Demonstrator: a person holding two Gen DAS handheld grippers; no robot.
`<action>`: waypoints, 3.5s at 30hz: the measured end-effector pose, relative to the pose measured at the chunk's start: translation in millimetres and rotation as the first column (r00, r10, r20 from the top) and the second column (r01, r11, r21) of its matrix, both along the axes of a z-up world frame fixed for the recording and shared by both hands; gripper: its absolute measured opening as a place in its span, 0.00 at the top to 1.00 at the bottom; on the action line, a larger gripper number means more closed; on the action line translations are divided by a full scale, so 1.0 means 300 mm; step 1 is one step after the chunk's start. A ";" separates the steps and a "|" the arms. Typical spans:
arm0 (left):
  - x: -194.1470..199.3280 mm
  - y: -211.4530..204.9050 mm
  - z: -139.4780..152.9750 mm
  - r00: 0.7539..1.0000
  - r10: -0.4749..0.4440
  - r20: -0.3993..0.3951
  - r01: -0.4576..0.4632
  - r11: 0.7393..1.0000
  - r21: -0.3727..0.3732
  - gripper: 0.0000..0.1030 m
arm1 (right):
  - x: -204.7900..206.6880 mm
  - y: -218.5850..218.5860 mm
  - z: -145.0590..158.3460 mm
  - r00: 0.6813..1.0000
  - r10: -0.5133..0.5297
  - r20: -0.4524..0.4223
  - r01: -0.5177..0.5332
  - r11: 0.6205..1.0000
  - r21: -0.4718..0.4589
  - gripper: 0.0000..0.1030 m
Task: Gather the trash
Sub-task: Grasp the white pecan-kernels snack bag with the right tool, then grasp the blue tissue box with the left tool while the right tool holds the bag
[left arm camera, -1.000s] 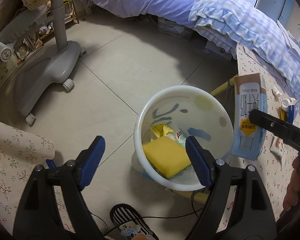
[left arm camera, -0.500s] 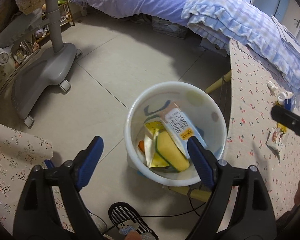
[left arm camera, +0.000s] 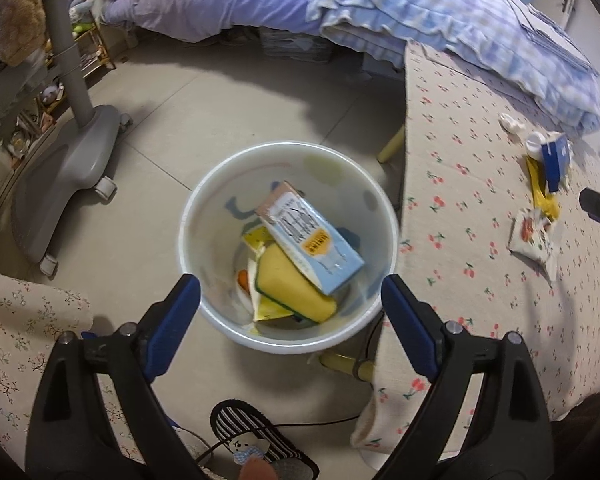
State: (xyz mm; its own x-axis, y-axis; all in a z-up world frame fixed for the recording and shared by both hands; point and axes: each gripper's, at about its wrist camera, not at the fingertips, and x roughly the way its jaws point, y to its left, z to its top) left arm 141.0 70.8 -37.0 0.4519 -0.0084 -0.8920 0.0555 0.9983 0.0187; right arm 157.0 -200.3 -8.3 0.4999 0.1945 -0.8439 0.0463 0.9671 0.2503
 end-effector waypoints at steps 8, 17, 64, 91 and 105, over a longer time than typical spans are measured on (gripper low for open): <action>-0.006 -0.054 0.016 1.000 -0.012 0.003 0.012 1.000 -0.022 0.07 | -0.014 -0.098 -0.104 0.987 -0.106 -0.120 0.110 0.994 0.022 0.15; 0.000 -0.070 0.016 1.000 -0.008 0.004 0.008 1.000 -0.021 0.06 | 0.034 -0.063 -0.217 0.959 -0.195 -0.205 0.212 0.975 0.063 0.09; 0.076 -0.551 0.072 0.979 -0.192 0.074 0.199 0.976 -0.089 0.06 | -0.071 -0.424 -0.022 0.966 -0.256 -0.044 0.254 0.966 -0.048 0.12; 0.226 -0.877 -0.062 0.961 -0.219 0.169 0.267 0.898 -0.351 0.68 | -0.185 -0.821 -0.063 0.919 -0.385 -0.081 0.382 0.923 -0.054 0.12; 0.133 -0.821 0.053 0.932 -0.289 0.218 0.354 0.856 -0.378 1.00 | -0.188 -0.775 -0.022 0.929 -0.367 -0.049 0.366 0.930 -0.035 0.12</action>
State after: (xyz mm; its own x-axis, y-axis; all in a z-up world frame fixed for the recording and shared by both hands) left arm 181.1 -175.6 -21.2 0.4871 -0.5207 -0.7011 0.4033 0.8462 -0.3482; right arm 100.5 -432.7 -14.9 0.4859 -0.0152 -0.8739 0.4117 0.8860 0.2135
